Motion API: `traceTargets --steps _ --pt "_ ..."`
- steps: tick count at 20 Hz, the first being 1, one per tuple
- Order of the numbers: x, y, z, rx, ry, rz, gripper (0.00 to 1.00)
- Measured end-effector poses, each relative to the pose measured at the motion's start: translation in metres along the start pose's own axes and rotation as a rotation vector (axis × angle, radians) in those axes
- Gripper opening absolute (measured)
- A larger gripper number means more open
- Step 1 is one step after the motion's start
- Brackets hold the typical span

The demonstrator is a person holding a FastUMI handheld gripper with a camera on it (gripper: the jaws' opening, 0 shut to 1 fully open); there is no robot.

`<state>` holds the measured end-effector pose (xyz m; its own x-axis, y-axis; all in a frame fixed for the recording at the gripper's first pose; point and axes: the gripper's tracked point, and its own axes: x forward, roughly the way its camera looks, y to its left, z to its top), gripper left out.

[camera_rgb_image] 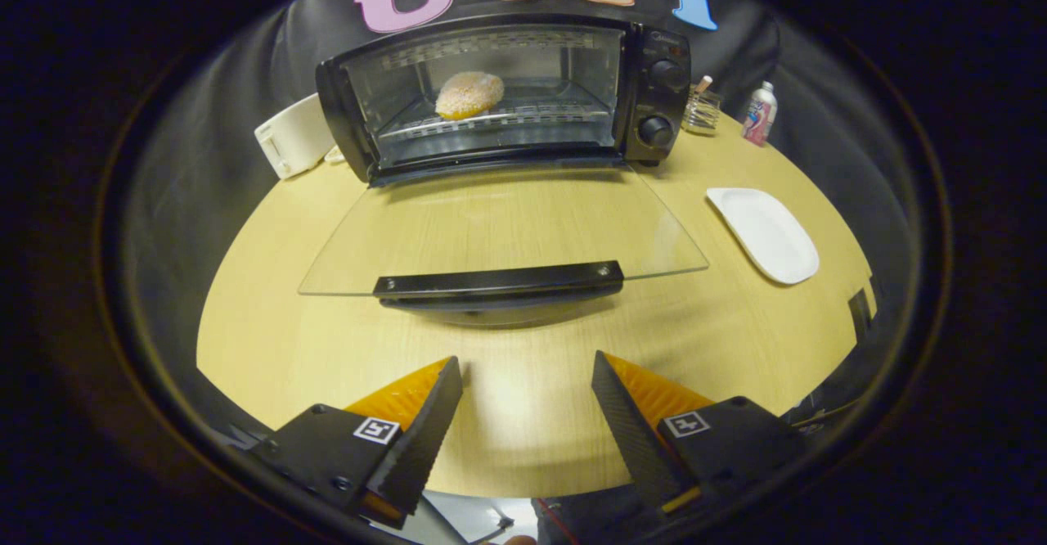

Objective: Open the toaster oven, put the food inside, and close the toaster oven door.

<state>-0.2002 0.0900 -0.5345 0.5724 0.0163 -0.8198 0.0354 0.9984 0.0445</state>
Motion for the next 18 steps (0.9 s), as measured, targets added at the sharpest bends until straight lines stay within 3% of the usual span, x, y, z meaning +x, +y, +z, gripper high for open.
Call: traceTargets --steps 4,10,18 --pt "0.011 0.002 0.015 -0.011 -0.005 0.011 0.99" --pt "-0.012 0.005 0.042 -0.04 -0.098 0.031 1.0" --pt "-0.043 0.023 0.15 -0.027 -0.319 0.066 1.0"
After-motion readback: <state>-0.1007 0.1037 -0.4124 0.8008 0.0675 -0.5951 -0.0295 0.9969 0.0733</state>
